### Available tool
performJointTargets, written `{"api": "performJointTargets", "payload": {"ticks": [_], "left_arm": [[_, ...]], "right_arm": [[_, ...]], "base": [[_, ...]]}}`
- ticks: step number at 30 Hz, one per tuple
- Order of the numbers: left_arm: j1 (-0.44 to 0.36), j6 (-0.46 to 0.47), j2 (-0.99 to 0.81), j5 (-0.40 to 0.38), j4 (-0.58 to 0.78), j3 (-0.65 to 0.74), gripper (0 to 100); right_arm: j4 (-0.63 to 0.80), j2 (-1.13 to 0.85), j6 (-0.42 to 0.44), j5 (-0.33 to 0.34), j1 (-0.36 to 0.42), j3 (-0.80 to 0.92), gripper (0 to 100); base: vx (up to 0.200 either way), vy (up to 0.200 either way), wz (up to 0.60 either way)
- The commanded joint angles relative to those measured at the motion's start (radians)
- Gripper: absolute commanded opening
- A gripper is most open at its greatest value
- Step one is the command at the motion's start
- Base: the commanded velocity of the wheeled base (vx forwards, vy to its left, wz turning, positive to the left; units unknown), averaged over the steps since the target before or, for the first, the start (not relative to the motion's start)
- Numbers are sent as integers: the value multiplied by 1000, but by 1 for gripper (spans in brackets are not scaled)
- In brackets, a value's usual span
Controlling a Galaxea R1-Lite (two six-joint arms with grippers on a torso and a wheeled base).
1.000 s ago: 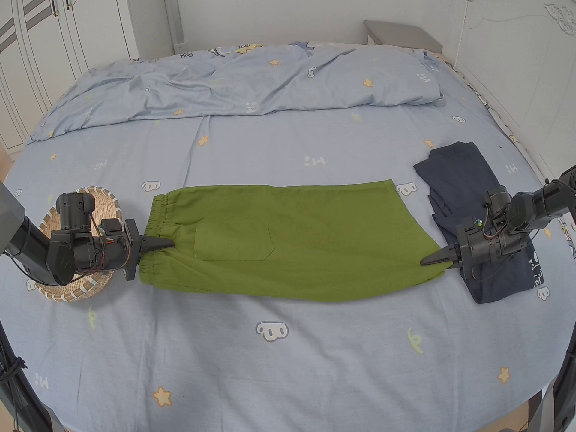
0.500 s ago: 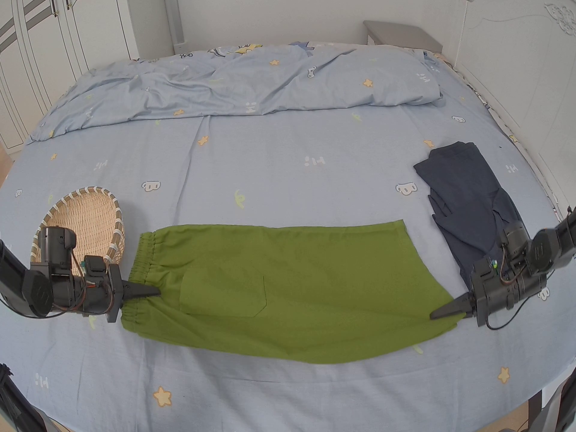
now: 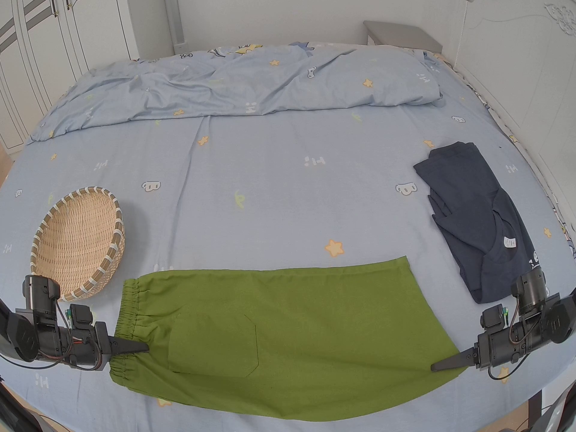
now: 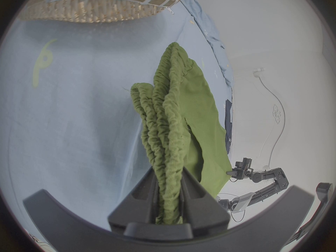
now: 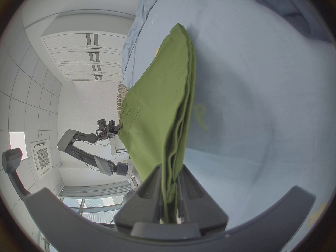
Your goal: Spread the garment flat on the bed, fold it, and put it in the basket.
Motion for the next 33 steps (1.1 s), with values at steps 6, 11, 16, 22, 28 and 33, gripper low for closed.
{"api": "performJointTargets", "payload": {"ticks": [6,11,16,22,28,33], "left_arm": [[33,25,-24,0,1,41,0],[31,23,-53,11,6,39,0],[20,25,-133,92,10,30,0],[-79,25,-294,172,256,-215,0],[-102,175,-320,178,633,-424,0],[-41,300,-280,276,667,-427,0]], "right_arm": [[-42,23,0,-5,2,52,100],[-42,5,0,-3,-38,41,100],[-28,-100,9,-5,-74,-17,100],[64,-293,104,-11,-41,-238,100],[190,-359,110,-14,-5,-328,100],[211,-380,110,-15,4,-335,100]], "base": [[0,0,0],[0,0,0],[0,0,0],[0,0,0],[0,0,0],[0,0,0]]}}
